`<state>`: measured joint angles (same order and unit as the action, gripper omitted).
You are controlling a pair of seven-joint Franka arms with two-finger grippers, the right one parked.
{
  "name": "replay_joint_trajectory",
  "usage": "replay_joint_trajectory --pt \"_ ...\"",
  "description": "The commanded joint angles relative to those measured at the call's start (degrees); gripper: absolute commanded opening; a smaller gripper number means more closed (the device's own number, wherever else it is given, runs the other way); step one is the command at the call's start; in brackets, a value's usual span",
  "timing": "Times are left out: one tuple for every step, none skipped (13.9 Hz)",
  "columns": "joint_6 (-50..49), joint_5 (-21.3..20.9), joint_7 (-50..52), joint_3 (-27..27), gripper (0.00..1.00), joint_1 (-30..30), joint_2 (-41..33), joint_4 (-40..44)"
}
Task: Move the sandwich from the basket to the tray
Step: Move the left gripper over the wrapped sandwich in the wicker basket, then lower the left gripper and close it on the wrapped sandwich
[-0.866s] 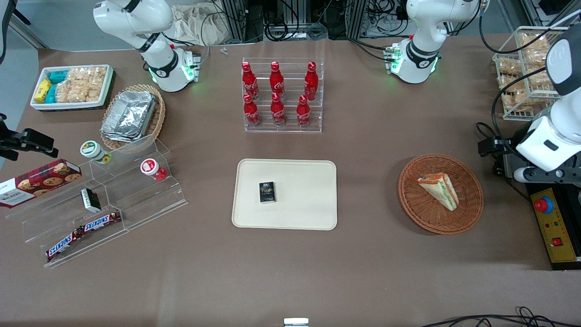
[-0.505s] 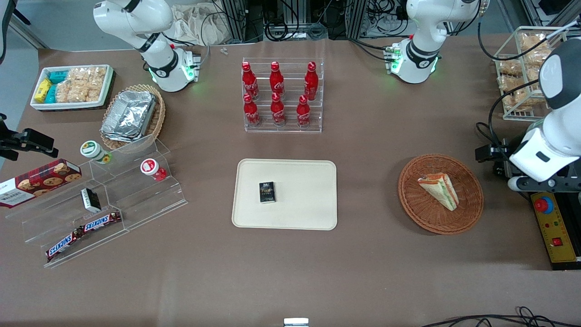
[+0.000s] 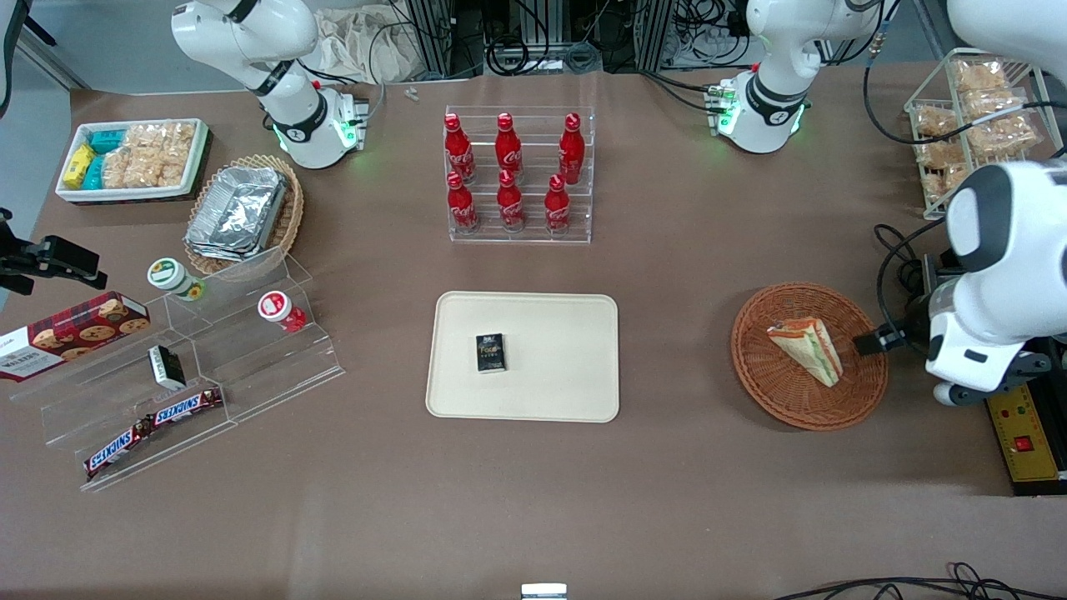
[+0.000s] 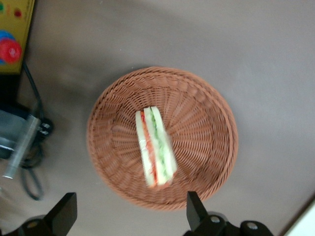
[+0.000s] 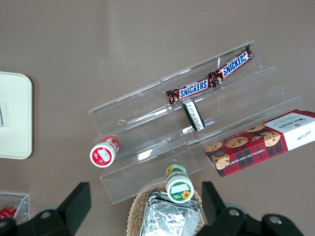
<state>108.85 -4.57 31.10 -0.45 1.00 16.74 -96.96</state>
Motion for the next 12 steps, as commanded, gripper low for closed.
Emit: replay_joint_trajectory --pt "10.03 -0.52 15.25 -0.25 1.00 0.23 -1.10 -7.96" --pt "13.20 -0.53 19.13 -0.34 1.00 0.41 -0.92 -9.99" --pt "14.28 -0.53 20.74 -0.34 1.00 0.41 -0.92 -11.83" --pt "14.63 -0.53 20.84 -0.34 1.00 0.41 -0.92 -13.42" --pt "15.68 -0.53 20.93 -0.34 1.00 0.41 -0.92 -14.65" --pt "16.82 -0.53 21.28 -0.34 1.00 0.41 -0.75 -15.62" --pt "17.36 -0.53 21.28 -0.34 1.00 0.32 -0.66 -16.59" --pt "18.15 -0.53 21.28 -0.34 1.00 0.32 -0.74 -17.38" --pt "18.76 -0.44 21.28 -0.34 1.00 0.24 -0.57 -17.91" --pt "19.12 -0.35 21.28 -0.34 1.00 0.23 0.21 -18.35" --pt "19.82 -0.35 21.28 -0.34 1.00 0.23 0.48 -18.97" --pt "21.30 0.00 21.28 -0.34 1.00 0.23 0.57 -20.10"
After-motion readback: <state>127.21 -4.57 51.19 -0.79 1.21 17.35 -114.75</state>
